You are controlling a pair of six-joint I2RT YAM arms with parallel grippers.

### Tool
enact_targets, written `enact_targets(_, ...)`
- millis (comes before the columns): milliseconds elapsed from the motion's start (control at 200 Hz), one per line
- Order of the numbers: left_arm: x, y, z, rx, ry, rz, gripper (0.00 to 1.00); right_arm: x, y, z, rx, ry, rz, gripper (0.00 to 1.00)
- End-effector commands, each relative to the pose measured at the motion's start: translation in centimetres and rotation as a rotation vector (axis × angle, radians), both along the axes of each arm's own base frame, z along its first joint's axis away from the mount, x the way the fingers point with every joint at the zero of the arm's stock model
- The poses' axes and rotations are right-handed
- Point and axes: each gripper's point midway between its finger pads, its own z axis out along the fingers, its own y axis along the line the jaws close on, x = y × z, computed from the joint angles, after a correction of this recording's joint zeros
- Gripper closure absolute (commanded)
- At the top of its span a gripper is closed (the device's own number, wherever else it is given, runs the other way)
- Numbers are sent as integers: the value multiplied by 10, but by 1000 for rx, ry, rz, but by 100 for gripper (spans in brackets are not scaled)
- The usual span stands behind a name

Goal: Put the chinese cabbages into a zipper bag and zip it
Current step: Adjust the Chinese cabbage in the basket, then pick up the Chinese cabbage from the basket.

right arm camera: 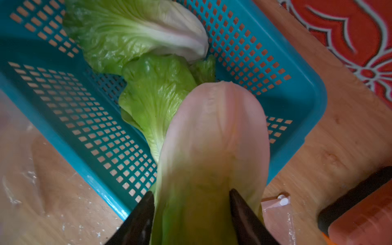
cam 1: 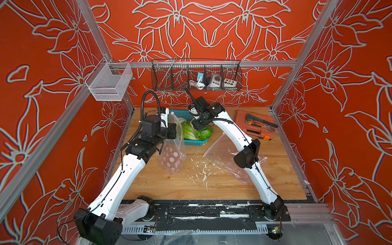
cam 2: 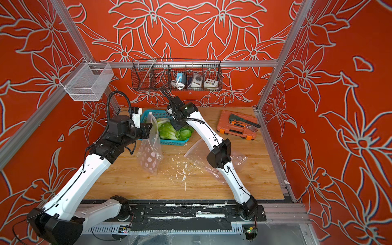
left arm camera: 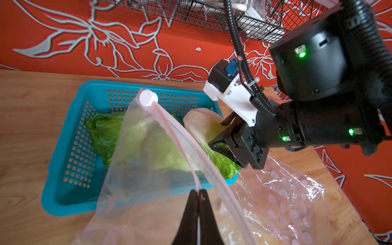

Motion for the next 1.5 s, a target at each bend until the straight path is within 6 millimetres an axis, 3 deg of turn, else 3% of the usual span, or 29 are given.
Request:
enact_targets(0,-2,-4,7,-30,-27,-17,100,-15,-7,26,37,-3,-12,32)
enact_targets(100,-1,-7,4,-39,-20,-26,100,-20,-13,58,126,-59,-66,21)
enact_targets(225,0,-9,0,-47,-13,-33,100,-26,-22,84,221,-70,-195,19)
enact_targets(305,-1,-8,0,-37,-19,-31,100,-38,-34,77,268,-8,-332,22)
enact_targets(375,-1,-5,1,-21,-26,-24,100,-55,-43,58,359,73,-482,22)
enact_targets(470,0,-6,1,-16,-35,-29,100,-68,-35,47,616,170,-614,23)
enact_targets(555,-1,-13,2,-38,-42,-58,100,-64,-27,53,725,184,-640,23)
enact_targets(666,-2,-18,-2,-46,-36,-79,100,-58,-11,50,726,225,-614,22)
enact_targets(766,-3,-19,-6,-48,-30,-81,100,-48,-3,29,696,250,-645,22)
enact_targets(891,-6,-23,-5,-78,-35,-99,100,-24,-7,10,631,180,-710,25)
enact_targets(991,-8,-26,-3,-83,-42,-120,100,-4,-16,8,554,64,-719,35)
enact_targets(1081,-9,-27,-7,-51,-40,-139,100,9,-22,9,509,-10,-681,62)
enact_targets(1136,-9,-24,-12,-8,-28,-140,100,10,-20,21,517,-22,-607,80)
enact_targets(1216,-7,-20,-10,42,-35,-134,100,-3,-20,55,553,-67,-480,89)
enact_targets(1361,1,-22,2,23,-61,-125,100,-56,-29,112,618,-59,-247,96)
enact_targets(1491,4,-60,-3,-9,-54,-201,100,-99,-62,138,635,-59,-163,99)
